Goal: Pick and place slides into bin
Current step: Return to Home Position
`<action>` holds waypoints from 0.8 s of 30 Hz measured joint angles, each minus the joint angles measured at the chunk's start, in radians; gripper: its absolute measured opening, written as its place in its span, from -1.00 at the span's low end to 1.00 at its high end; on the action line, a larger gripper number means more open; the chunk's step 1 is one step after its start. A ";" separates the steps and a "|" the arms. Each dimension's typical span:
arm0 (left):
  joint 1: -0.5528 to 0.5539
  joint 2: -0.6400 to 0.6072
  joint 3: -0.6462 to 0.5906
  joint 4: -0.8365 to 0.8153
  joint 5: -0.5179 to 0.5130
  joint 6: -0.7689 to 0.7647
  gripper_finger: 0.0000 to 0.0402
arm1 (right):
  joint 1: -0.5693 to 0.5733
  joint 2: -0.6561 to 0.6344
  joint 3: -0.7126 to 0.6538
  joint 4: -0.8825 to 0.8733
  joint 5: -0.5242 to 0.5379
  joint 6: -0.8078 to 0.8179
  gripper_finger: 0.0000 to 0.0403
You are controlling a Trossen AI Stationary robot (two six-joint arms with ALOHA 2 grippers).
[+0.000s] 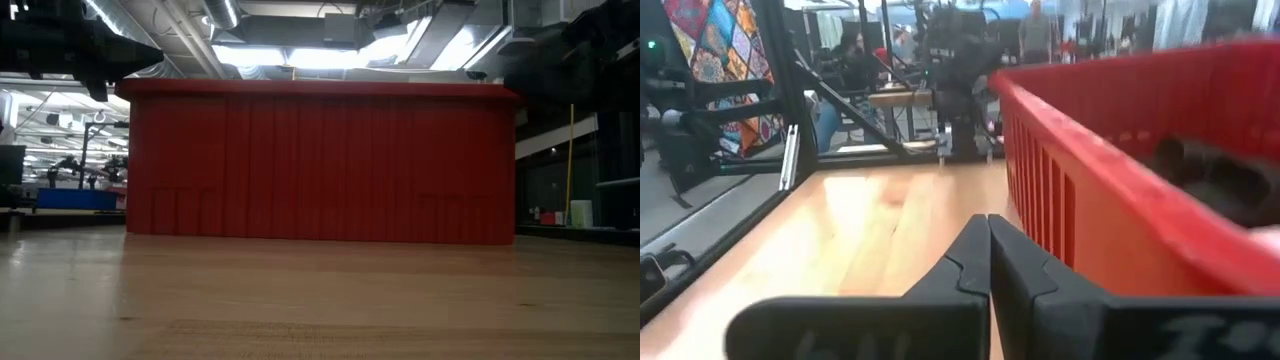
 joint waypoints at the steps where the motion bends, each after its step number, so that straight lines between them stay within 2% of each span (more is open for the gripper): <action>1: 0.000 0.000 0.000 0.000 0.000 0.000 -0.99 | 0.000 0.000 0.000 -0.009 0.002 0.028 -0.98; 6: 0.000 0.000 0.000 0.000 0.000 0.000 -0.99 | 0.000 0.000 0.000 -0.013 0.002 0.060 -0.98; 13: 0.000 0.000 0.000 0.000 0.000 0.000 -0.99 | 0.000 0.000 0.000 -0.016 0.002 -0.006 -0.98; 24: 0.000 0.000 0.000 0.000 0.000 0.000 -0.99 | 0.000 0.000 0.000 -0.018 0.003 -0.004 -0.88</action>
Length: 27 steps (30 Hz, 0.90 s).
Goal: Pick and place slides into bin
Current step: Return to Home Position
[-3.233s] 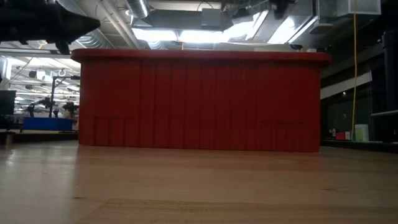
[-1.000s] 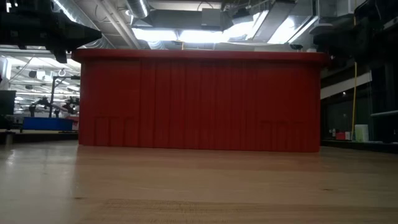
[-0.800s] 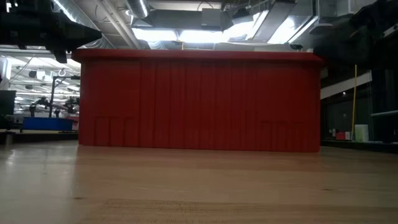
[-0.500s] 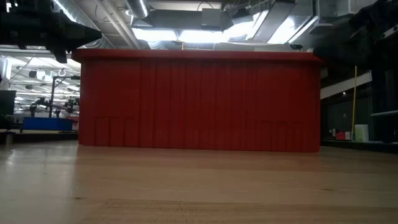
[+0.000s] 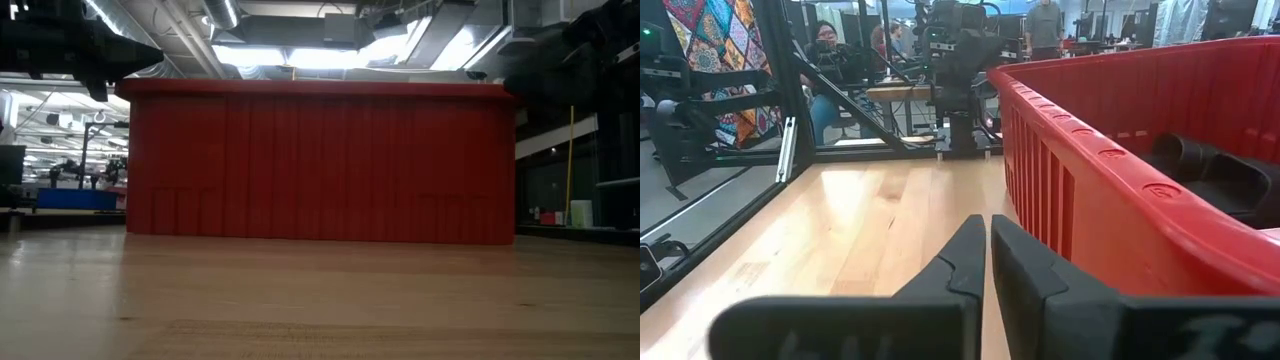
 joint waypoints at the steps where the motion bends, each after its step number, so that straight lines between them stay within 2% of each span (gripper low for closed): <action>1: 0.000 0.000 0.000 0.000 0.000 0.000 -0.99 | 0.000 0.000 0.000 0.000 0.000 0.000 -0.88; 27: 0.000 0.000 0.000 0.000 0.000 0.000 -0.99 | 0.000 0.000 0.000 0.000 0.000 -0.002 -0.94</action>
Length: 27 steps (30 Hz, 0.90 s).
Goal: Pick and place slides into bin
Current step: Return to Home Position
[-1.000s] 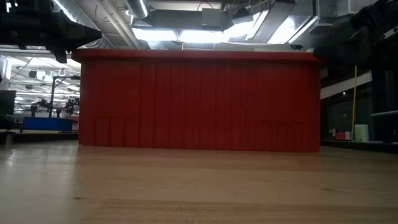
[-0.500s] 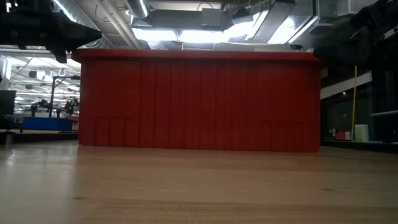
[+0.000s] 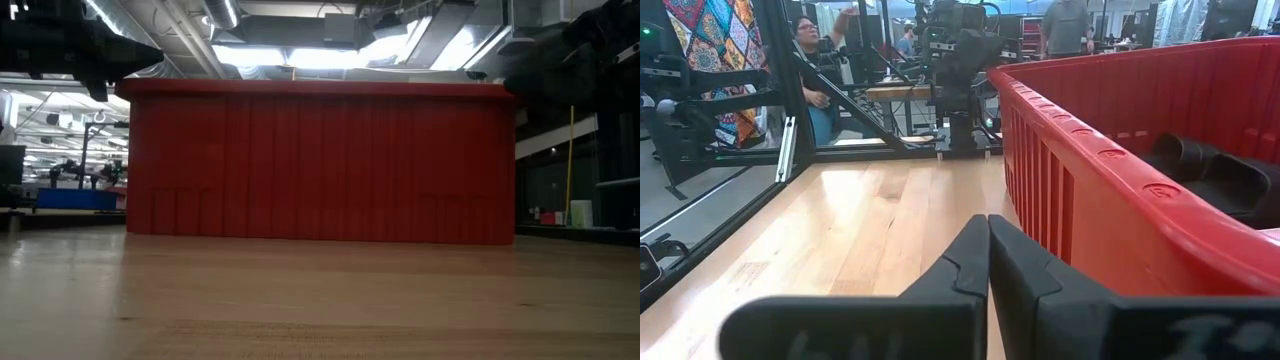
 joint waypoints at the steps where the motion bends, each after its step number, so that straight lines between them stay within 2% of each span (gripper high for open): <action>1: 0.000 0.000 0.000 0.000 0.000 0.000 -0.99 | 0.000 0.000 0.000 0.000 0.000 0.000 -0.94; 27: 0.000 0.000 0.000 0.000 0.000 0.000 -0.99 | 0.000 0.000 0.000 0.000 0.000 0.000 -0.92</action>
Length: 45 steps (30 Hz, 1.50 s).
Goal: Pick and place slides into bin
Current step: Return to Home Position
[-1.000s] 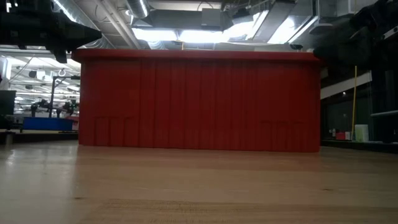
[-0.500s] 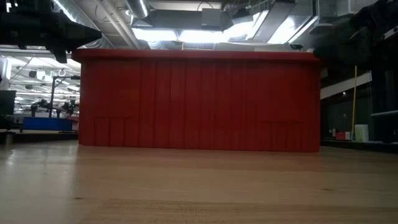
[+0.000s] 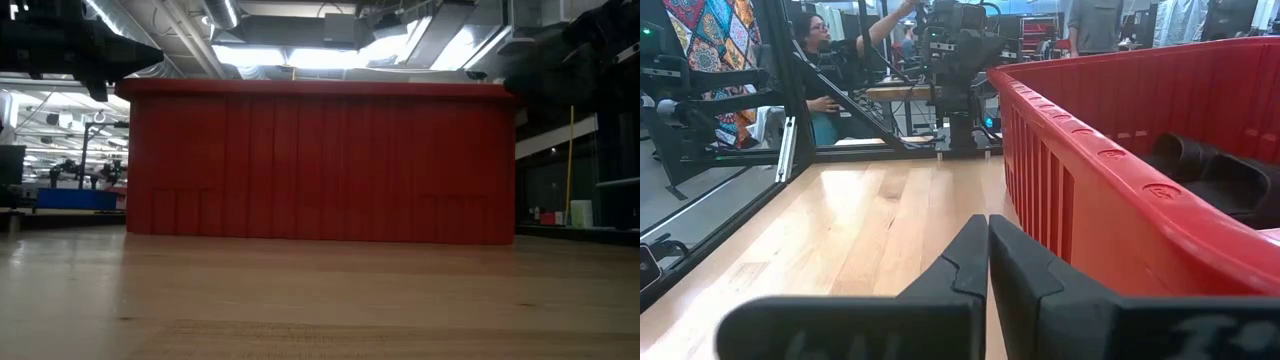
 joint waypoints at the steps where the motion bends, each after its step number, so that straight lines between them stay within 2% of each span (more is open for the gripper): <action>1: 0.000 0.000 0.000 0.000 0.000 0.000 -0.99 | 0.000 0.000 0.000 0.000 0.000 0.000 -0.92; 8: 0.000 0.000 0.000 0.000 0.000 0.000 -0.99 | -0.004 -0.026 0.000 -0.027 -0.004 -0.043 -0.92; 13: 0.000 0.000 0.000 0.000 0.000 0.000 -0.99 | -0.032 -0.117 0.000 -0.062 -0.004 -0.046 -0.92; 20: 0.000 0.000 0.000 0.000 0.000 0.000 -0.99 | -0.092 -0.284 0.000 -0.221 -0.002 -0.109 -0.92; 26: 0.000 0.000 0.000 0.000 0.000 0.000 -0.99 | -0.135 -0.288 0.000 -0.214 -0.015 -0.132 -0.92; 45: 0.000 0.000 0.000 -0.002 0.000 0.000 -0.99 | -0.137 -0.288 0.000 -0.212 -0.003 -0.128 -0.92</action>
